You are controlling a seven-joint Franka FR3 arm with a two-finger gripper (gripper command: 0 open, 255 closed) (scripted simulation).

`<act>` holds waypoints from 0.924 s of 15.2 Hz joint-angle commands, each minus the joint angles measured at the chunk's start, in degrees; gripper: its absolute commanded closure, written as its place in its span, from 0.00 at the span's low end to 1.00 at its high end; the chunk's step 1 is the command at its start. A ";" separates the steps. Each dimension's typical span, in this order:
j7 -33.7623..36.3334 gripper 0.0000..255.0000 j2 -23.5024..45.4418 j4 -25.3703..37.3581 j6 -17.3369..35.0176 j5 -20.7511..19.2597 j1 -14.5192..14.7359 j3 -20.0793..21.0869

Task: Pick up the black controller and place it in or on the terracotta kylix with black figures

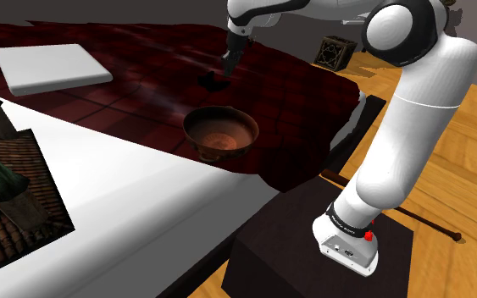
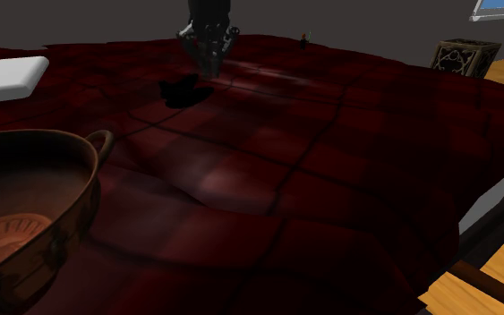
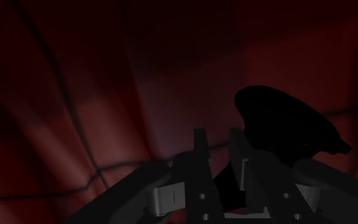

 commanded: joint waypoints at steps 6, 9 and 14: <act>0.00 1.00 0.00 0.00 0.00 0.00 0.00 0.00; 4.82 0.00 1.98 3.04 -2.85 -0.24 0.88 0.20; 23.50 0.00 13.92 21.27 -16.93 1.46 3.78 0.38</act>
